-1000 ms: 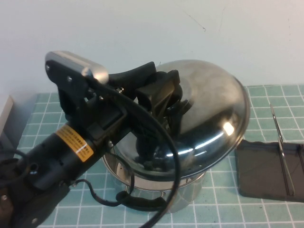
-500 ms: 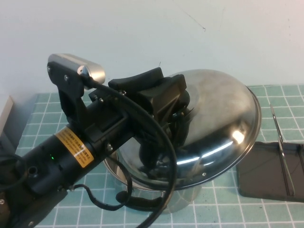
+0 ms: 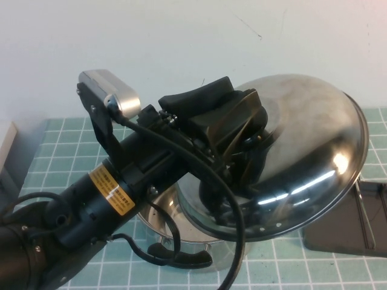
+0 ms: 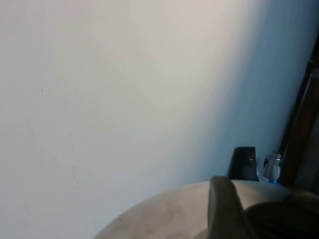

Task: Put pot lid on rack
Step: Hand over the pot lid

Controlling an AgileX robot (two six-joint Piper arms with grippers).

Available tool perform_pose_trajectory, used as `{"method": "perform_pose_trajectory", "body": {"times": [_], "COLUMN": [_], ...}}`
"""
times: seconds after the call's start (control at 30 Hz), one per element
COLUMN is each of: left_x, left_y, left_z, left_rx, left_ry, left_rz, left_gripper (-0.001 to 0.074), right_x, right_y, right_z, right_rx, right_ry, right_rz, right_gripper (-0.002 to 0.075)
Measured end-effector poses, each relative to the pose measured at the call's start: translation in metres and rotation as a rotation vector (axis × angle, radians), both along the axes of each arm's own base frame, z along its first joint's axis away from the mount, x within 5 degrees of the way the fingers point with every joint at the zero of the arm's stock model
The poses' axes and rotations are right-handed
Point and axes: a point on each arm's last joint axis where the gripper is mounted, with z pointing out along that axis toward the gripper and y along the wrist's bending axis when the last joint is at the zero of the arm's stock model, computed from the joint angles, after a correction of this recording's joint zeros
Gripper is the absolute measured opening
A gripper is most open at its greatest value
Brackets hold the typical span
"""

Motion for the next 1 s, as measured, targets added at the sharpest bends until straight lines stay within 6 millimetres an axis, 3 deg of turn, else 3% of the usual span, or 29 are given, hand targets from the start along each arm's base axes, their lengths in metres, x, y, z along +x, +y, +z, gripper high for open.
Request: {"method": "perform_pose_trajectory", "body": {"times": [0.13,0.3,0.47,0.8,0.9,1.0], "left_x": [-0.003,-0.005,-0.006,-0.006,-0.003,0.0], "left_y": [-0.001,-0.002,-0.003,-0.004,-0.005,-0.007], "left_z": [0.002,0.002,0.002,-0.001,-0.006,-0.013], "left_rx": [-0.016,-0.013,-0.009,0.021,0.06,0.078], "left_ry": [-0.017,-0.024,-0.02,-0.01,0.021,0.045], "left_rz": [-0.028,-0.058,-0.073,-0.074,-0.059,-0.056], "left_gripper": [0.0326,0.0326,0.0326,0.0326,0.0326,0.0326], "right_x": [0.018,0.039,0.065,0.12,0.129,0.136], "right_y": [0.004,0.009,0.011,0.018,0.031,0.044], "right_z": [0.018,0.039,0.049,0.043,0.048,0.051], "right_rx": [-0.01,-0.019,-0.021,0.012,-0.02,-0.068], "right_ry": [0.034,0.042,0.073,0.195,0.162,0.117], "right_rz": [0.081,0.179,0.258,0.391,0.458,0.497], "right_gripper": [0.0455,0.0536,0.0542,0.054,0.0508,0.0407]}}
